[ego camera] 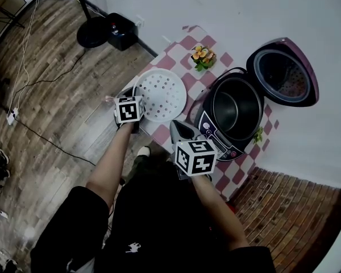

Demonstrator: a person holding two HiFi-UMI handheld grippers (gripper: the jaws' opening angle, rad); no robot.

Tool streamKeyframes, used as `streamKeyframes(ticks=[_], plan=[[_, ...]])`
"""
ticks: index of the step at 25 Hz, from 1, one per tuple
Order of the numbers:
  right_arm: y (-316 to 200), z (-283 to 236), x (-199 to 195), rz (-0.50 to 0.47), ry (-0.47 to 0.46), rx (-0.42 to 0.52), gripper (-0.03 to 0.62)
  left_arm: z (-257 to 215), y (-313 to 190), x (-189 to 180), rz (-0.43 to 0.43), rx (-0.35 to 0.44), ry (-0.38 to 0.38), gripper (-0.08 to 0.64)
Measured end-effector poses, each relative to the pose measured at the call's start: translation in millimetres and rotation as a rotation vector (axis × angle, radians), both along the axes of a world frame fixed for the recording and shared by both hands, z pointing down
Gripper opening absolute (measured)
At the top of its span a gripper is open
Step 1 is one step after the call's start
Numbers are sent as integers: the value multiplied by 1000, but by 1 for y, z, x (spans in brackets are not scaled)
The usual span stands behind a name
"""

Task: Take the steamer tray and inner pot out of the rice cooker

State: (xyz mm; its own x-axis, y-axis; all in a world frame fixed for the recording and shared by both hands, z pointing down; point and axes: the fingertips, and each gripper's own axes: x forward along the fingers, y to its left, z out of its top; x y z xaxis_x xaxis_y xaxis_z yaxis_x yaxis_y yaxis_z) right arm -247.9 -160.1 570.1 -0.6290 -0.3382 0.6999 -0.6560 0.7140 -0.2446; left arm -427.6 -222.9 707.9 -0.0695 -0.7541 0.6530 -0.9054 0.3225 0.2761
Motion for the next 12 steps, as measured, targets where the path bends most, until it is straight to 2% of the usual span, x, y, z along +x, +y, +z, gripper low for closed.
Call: streamKeyframes(ticks=[7, 8, 10, 12], plan=[[-1, 2, 0, 5, -19, -26, 2, 13, 1, -4, 9, -48, -4, 39], [-2, 1, 0, 4, -22, -24, 2, 14, 2, -4, 12, -49, -1, 54], [-3, -1, 0, -1, -27, -18, 2, 12, 4, -4, 15, -47, 7, 131], [-4, -4, -2, -11, -34, -12, 2, 9, 8, -5, 11, -40, 14, 152]])
